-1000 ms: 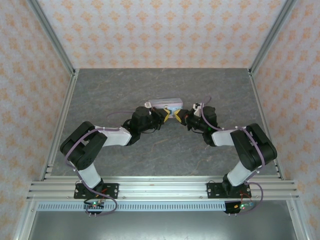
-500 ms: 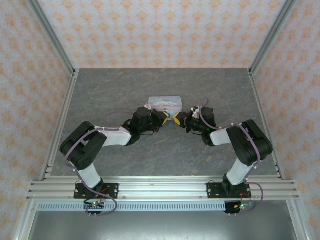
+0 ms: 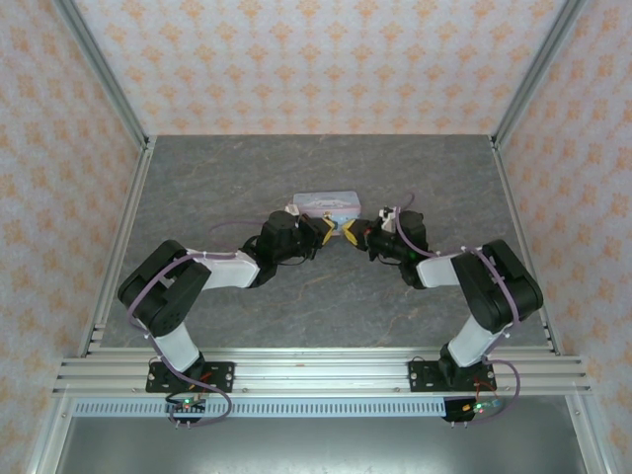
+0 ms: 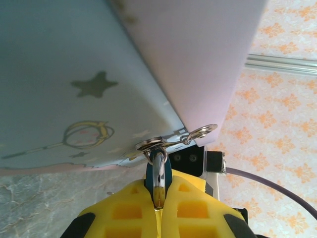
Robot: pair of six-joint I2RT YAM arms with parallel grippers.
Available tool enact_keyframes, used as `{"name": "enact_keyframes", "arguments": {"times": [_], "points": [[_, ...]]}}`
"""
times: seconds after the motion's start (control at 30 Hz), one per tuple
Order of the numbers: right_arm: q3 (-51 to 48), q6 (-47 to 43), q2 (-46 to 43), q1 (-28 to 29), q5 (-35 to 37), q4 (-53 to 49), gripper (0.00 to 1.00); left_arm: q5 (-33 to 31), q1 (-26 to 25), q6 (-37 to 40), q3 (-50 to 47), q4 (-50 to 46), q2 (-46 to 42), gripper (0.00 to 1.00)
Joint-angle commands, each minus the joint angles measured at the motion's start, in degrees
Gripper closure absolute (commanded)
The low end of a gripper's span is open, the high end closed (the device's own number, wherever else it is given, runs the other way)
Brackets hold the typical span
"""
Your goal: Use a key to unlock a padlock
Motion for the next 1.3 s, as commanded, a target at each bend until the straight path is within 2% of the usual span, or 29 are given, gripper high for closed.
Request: {"name": "enact_keyframes", "arguments": {"times": [0.0,0.53,1.13,1.27], "points": [[1.3,-3.3,-2.1,1.3,-3.3,0.7,1.0,12.7,-4.8,-1.2,1.6,9.7,-5.3,1.0],[1.7,-4.2,-2.3,0.9,-3.4,-0.9,1.0,13.6,-4.8,-0.3,0.7,8.2,-7.5,1.0],[2.4,-12.3,-2.3,0.3,-4.7,-4.0,1.0,14.1,-4.8,1.5,-0.2,6.8,-10.1,1.0],[3.0,-9.5,-1.0,0.3,-5.3,-2.9,1.0,14.2,-4.8,1.9,-0.2,6.4,-10.3,1.0]]}}
